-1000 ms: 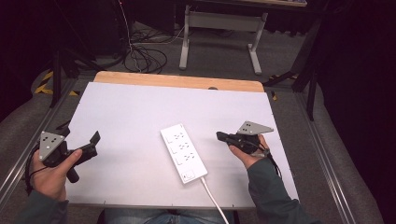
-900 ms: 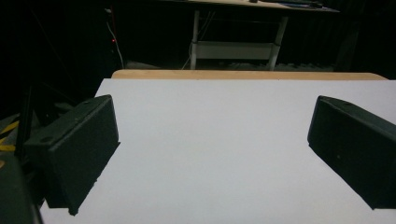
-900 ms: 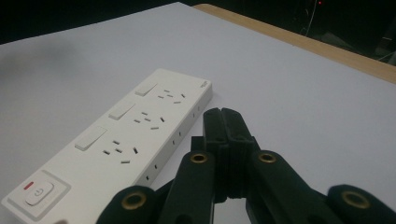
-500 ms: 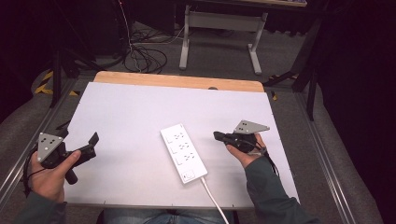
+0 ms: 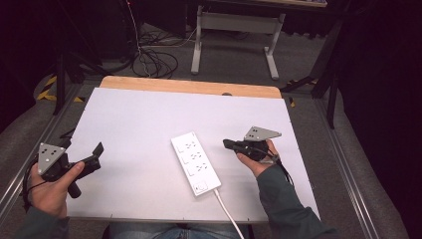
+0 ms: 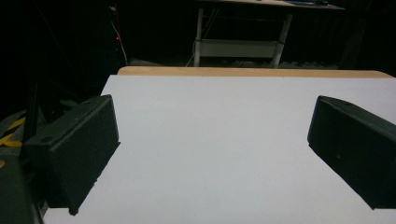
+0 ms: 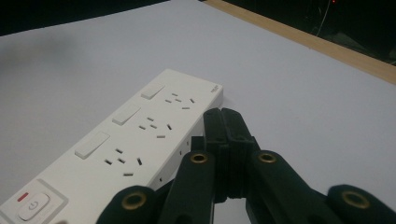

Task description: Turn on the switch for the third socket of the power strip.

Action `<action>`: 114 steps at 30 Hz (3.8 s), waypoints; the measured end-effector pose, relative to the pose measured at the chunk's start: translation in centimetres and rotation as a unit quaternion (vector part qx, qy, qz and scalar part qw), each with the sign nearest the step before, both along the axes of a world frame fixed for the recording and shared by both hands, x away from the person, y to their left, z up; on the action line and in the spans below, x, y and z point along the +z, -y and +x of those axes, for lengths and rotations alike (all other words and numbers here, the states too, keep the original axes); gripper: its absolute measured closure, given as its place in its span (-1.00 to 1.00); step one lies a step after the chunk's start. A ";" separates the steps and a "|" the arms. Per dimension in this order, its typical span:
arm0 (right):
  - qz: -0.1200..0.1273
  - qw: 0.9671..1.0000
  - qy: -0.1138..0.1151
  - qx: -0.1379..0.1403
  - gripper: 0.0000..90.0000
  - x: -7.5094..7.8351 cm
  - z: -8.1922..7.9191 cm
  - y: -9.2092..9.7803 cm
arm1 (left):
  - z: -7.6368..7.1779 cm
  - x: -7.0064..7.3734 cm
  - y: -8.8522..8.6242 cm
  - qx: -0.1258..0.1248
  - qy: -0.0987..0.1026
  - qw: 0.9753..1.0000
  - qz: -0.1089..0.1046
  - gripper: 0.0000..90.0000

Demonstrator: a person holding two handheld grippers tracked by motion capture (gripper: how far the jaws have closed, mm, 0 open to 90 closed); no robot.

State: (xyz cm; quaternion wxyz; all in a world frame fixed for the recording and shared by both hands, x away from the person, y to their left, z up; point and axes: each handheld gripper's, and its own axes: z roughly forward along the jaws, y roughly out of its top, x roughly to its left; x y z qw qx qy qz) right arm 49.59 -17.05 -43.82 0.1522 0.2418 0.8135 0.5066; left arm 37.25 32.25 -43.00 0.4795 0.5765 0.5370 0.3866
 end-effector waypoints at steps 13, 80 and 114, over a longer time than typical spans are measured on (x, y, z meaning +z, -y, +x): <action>-0.007 1.000 0.000 0.009 1.00 -0.1 0.4 -1.0 | 0.0 0.0 0.0 -0.001 -0.001 1.000 -0.001 -0.94; -0.042 0.996 -0.002 0.082 1.00 -0.5 2.0 -8.2 | -1.2 -0.2 -0.8 0.011 -0.005 1.000 0.003 -0.94; -0.062 0.991 -0.013 0.115 1.00 -1.6 2.7 -12.0 | -1.7 -0.2 -1.1 0.013 -0.007 1.000 0.004 -0.94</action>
